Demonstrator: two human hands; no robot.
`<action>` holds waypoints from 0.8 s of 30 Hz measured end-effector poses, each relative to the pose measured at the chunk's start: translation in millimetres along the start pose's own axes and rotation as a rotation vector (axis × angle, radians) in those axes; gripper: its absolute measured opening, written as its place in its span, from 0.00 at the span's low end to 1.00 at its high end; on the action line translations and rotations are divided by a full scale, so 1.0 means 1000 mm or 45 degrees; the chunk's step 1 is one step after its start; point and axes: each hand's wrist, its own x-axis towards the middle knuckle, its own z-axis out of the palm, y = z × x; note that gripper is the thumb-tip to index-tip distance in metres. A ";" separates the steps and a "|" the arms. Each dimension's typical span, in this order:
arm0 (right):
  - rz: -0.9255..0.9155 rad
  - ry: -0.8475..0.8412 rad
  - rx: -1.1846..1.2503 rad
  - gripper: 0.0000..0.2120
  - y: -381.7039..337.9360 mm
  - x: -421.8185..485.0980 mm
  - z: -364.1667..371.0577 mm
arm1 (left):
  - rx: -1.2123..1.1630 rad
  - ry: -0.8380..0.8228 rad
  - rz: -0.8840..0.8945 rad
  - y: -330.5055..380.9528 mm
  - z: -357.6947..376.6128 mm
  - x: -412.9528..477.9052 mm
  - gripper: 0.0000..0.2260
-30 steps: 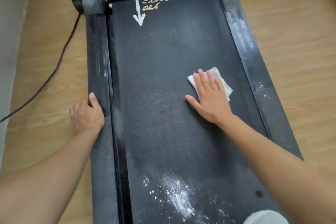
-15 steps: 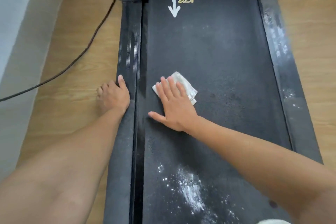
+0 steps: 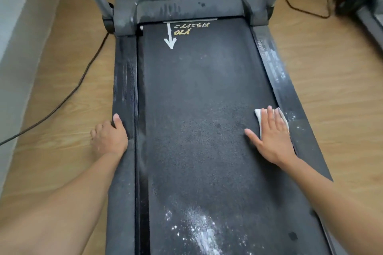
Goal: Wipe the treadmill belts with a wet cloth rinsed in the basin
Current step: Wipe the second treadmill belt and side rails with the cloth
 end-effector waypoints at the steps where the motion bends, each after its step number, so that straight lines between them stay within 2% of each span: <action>1: 0.086 -0.004 0.059 0.56 -0.018 -0.002 0.002 | -0.004 0.009 -0.002 0.001 -0.001 -0.002 0.35; 3: 0.057 -0.013 0.090 0.58 -0.068 -0.006 0.013 | -0.014 0.018 -0.011 0.003 -0.003 -0.006 0.33; 10: -0.932 -0.059 -0.089 0.50 -0.266 -0.046 0.059 | 0.029 -0.134 -0.117 0.009 -0.013 -0.009 0.33; 12: -1.106 -0.084 -0.189 0.48 -0.278 -0.062 0.066 | 0.032 -0.150 -0.129 0.007 -0.013 -0.010 0.33; 15: -1.249 -0.063 -0.158 0.44 -0.234 -0.076 0.073 | 0.007 -0.134 -0.115 0.001 -0.010 -0.014 0.33; 17: -1.172 -0.019 -0.084 0.42 -0.187 -0.072 0.069 | 0.012 -0.096 -0.115 -0.002 -0.006 -0.020 0.33; 18: -1.041 0.005 -0.049 0.42 -0.160 -0.066 0.065 | 0.031 -0.061 -0.131 -0.001 -0.005 -0.025 0.34; 22: -0.286 0.073 0.019 0.44 -0.042 -0.032 0.037 | 0.079 0.031 -0.178 0.008 -0.002 -0.032 0.34; 24: -0.049 0.044 0.094 0.47 -0.002 -0.026 0.024 | 0.064 0.011 -0.182 0.009 -0.005 -0.031 0.34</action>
